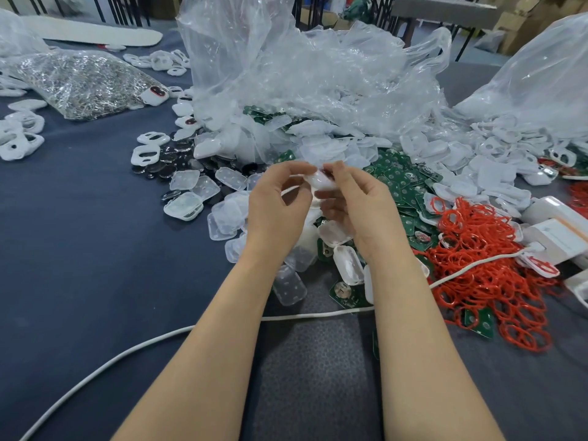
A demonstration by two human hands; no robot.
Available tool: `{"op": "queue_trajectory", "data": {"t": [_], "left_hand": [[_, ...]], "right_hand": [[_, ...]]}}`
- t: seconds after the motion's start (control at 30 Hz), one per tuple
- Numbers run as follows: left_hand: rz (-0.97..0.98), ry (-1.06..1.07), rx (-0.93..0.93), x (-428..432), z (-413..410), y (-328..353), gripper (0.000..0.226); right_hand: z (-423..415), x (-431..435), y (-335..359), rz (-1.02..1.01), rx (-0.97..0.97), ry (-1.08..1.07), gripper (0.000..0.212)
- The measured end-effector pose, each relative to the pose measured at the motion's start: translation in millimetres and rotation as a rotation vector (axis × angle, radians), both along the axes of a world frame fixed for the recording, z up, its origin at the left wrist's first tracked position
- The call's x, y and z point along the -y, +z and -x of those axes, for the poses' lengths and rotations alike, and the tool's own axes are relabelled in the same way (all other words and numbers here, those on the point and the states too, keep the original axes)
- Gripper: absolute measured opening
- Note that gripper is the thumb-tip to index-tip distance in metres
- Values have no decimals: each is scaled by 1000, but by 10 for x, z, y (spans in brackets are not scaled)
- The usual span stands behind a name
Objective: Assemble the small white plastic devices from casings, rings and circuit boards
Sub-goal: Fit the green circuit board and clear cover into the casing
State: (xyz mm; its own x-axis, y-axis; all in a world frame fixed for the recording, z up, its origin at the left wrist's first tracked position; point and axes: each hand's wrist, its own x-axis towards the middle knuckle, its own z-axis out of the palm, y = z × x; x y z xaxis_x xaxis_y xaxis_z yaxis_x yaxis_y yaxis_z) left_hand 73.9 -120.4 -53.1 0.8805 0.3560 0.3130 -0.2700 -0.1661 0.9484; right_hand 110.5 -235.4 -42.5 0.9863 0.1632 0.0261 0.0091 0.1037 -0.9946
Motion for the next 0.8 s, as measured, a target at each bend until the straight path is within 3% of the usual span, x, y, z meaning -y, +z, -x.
{"op": "queue_trajectory", "data": {"t": [0.13, 0.23, 0.43, 0.63, 0.8], "left_hand": [[198, -47, -40, 7, -12, 16, 23], [144, -58, -77, 14, -24, -12, 19], [200, -47, -64, -32, -44, 0, 22], [217, -54, -86, -27, -42, -14, 24], [317, -40, -87, -39, -50, -6, 12]], "right_hand": [[-3, -11, 17, -100, 71, -51, 17], [1, -19, 22, -130, 74, -22, 22], [-32, -15, -15, 34, 95, 11, 4], [-58, -25, -43, 80, 111, -12, 4], [-17, -98, -28, 131, 132, -3, 16]]}}
